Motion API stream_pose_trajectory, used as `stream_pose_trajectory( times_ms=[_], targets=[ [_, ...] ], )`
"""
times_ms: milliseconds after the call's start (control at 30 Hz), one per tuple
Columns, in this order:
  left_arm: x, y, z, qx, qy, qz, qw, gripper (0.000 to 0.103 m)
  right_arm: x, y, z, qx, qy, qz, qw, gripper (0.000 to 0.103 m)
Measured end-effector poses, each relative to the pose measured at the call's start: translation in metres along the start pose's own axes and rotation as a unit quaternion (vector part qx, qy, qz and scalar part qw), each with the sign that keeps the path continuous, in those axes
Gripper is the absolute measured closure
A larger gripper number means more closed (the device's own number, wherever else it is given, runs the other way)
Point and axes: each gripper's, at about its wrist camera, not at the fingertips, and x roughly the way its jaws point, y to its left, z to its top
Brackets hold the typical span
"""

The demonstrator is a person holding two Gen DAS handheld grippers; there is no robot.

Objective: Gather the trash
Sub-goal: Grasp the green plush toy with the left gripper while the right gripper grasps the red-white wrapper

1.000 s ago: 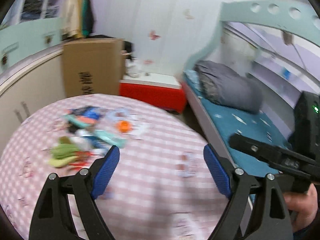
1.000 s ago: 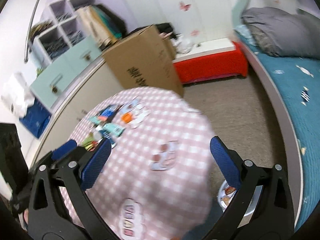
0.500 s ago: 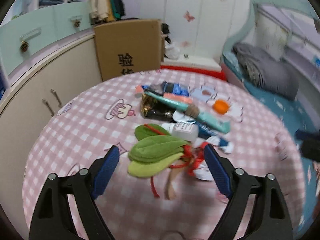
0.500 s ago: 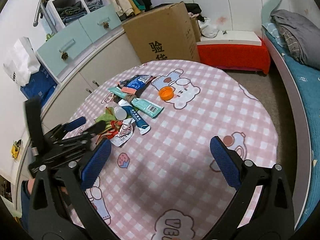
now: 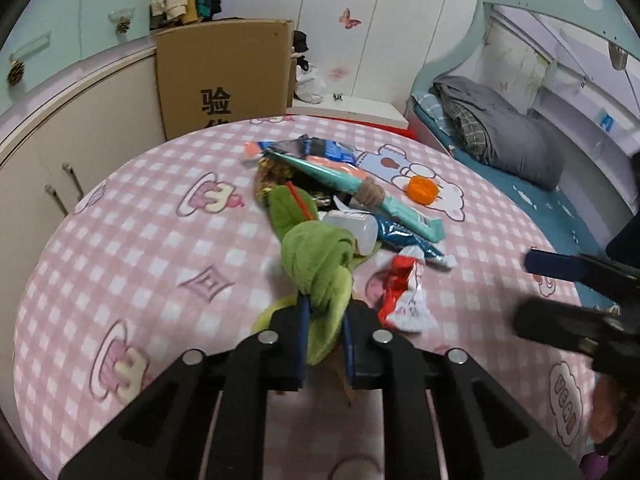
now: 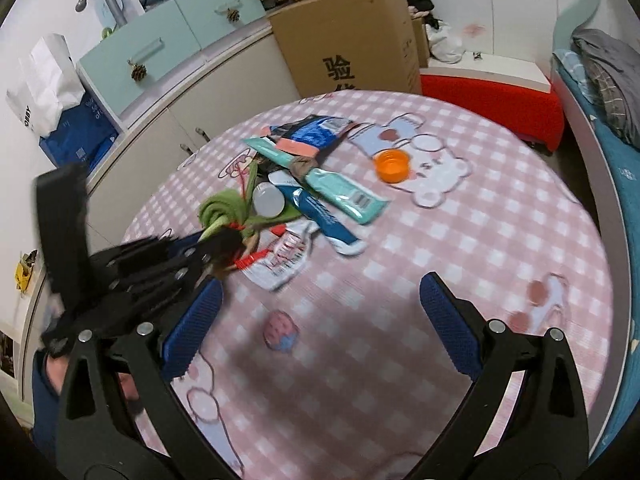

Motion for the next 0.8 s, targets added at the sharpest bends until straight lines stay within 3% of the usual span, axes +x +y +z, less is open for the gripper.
stream_pose_trajectory(
  times_ms=[167, 267, 300, 333, 367, 400, 433, 567, 700, 800],
  targets=[
    [-0.018, 0.009, -0.013, -0.015, -0.005, 0.008, 0.9998, 0.089, 0.036, 0.017, 0.01, 0.0, 0.023, -0.003, 1.0, 0.032],
    [-0.026, 0.014, -0.02, -0.021, -0.004, 0.016, 0.9996, 0.084, 0.052, 0.029, 0.014, -0.011, 0.018, -0.023, 1.0, 0.04],
    [-0.027, 0.015, -0.022, -0.022, -0.002, 0.017, 0.9996, 0.079, 0.056, 0.034, 0.016, -0.021, 0.015, -0.033, 0.999, 0.042],
    [-0.027, 0.015, -0.022, -0.02, 0.001, 0.023, 0.9995, 0.064, 0.057, 0.037, 0.017, -0.03, 0.013, -0.045, 0.998, 0.054],
    [-0.027, 0.015, -0.022, -0.015, 0.001, 0.031, 0.9994, 0.056, 0.057, 0.039, 0.017, -0.036, 0.012, -0.054, 0.998, 0.071],
    [-0.027, 0.015, -0.022, -0.013, 0.0, 0.035, 0.9993, 0.044, 0.057, 0.04, 0.017, -0.038, 0.015, -0.052, 0.998, 0.071],
    [-0.028, 0.017, -0.021, -0.012, -0.001, 0.036, 0.9993, 0.041, 0.056, 0.04, 0.016, -0.04, 0.016, -0.049, 0.998, 0.073],
    [-0.017, 0.024, -0.016, -0.031, 0.011, 0.018, 0.9993, 0.042, 0.044, 0.03, 0.006, -0.039, 0.016, -0.032, 0.999, 0.075],
    [-0.016, 0.022, -0.016, -0.041, 0.011, -0.022, 0.9989, 0.079, 0.024, 0.016, -0.005, -0.026, 0.007, -0.011, 1.0, 0.076],
    [-0.019, 0.017, -0.016, -0.043, 0.006, -0.025, 0.9987, 0.086, 0.01, 0.007, -0.006, -0.015, -0.003, -0.003, 1.0, 0.076]
  ],
)
